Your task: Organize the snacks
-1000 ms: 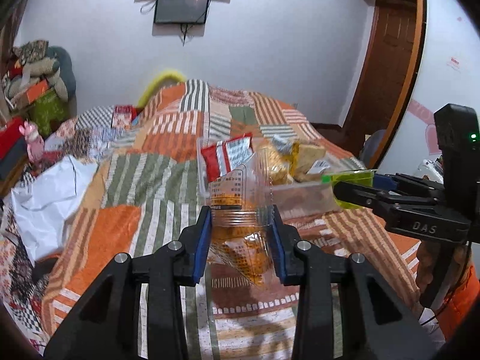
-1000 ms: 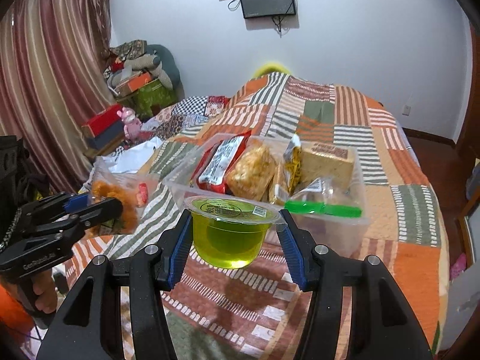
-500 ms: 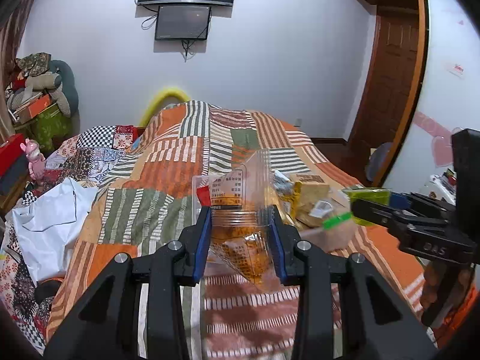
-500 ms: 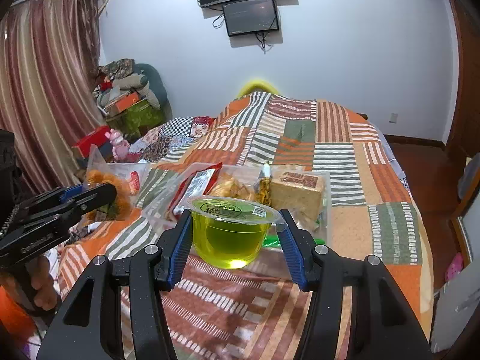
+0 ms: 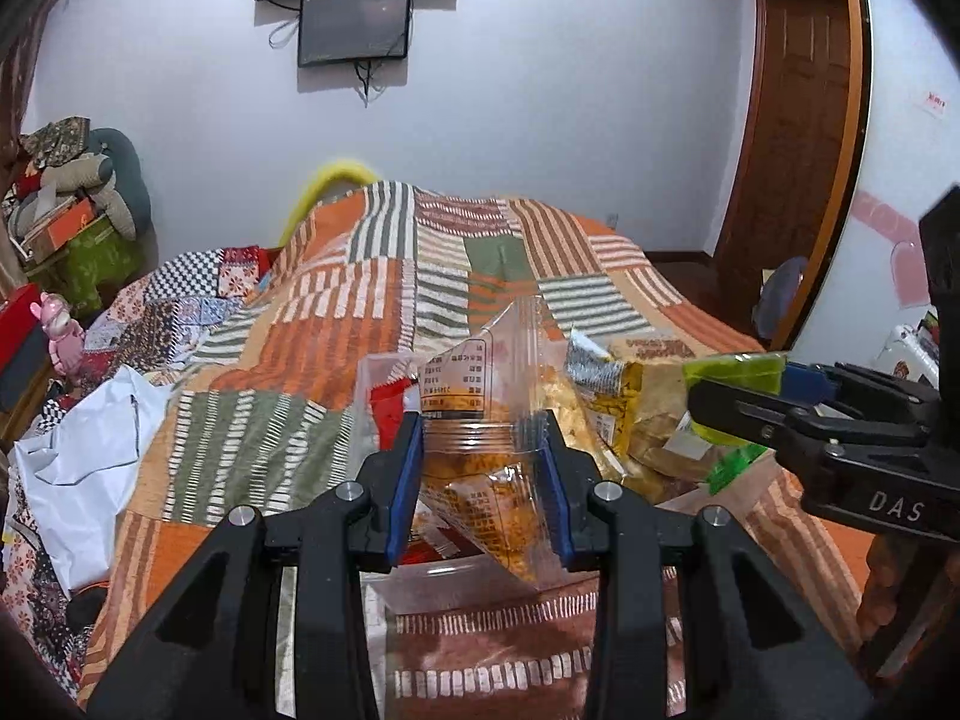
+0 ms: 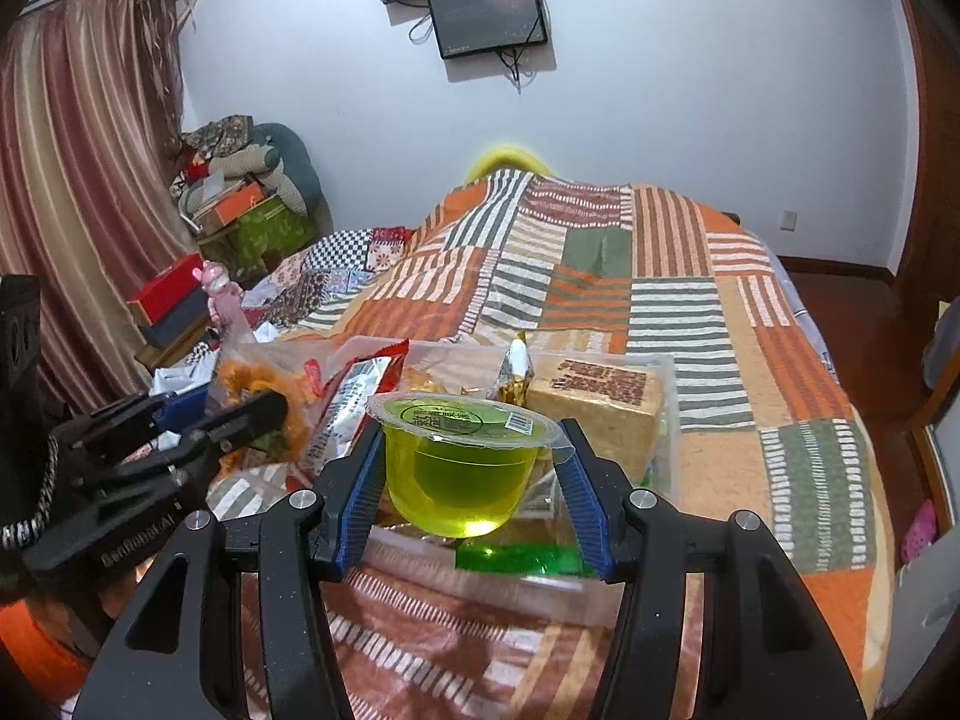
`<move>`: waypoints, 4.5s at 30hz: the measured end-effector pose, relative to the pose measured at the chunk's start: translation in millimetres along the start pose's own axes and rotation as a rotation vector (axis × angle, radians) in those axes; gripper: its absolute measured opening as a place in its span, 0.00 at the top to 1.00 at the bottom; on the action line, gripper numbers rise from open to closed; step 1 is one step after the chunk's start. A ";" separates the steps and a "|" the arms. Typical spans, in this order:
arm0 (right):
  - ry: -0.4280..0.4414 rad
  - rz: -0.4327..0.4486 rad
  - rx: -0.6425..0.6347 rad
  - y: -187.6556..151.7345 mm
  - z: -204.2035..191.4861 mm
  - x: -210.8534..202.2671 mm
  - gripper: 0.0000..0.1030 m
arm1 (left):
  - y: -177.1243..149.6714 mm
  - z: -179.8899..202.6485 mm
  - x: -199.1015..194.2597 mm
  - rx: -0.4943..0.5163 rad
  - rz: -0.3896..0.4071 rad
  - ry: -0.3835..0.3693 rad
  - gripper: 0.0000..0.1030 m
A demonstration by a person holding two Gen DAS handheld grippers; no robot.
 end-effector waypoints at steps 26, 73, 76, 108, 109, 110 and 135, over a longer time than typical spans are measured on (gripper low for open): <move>-0.017 -0.079 -0.038 -10.0 -6.8 7.0 0.41 | -21.8 -14.7 2.3 -0.017 -0.077 -0.019 0.47; -0.043 0.342 -0.161 -9.7 -98.7 -164.0 0.00 | -7.5 -28.1 -225.6 -0.110 0.373 0.002 0.00; -0.047 0.345 -0.163 -13.7 -98.8 -166.6 0.00 | -8.8 -27.0 -225.6 -0.107 0.373 0.007 0.00; -0.061 0.348 -0.171 -16.8 -95.9 -168.4 0.00 | -10.7 -32.4 -221.7 -0.123 0.356 0.010 0.00; -0.063 0.348 -0.172 -16.6 -95.8 -168.1 0.00 | -10.7 -32.5 -221.7 -0.123 0.356 0.010 0.00; -0.064 0.349 -0.173 -16.4 -95.4 -168.6 0.00 | -10.7 -32.5 -221.7 -0.123 0.356 0.011 0.00; -0.077 0.360 -0.186 -14.1 -98.2 -172.9 0.00 | -11.4 -30.4 -220.7 -0.130 0.353 0.007 0.00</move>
Point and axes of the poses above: each gripper's, at about its wrist camera, not at the fingertips, and x roughly the way its jaws point, z to its right, y to its top, the point moved 3 cm from there along x, roughly the way its jaws point, and after that the axes turned 15 degrees about y, right-handed, at the moved point
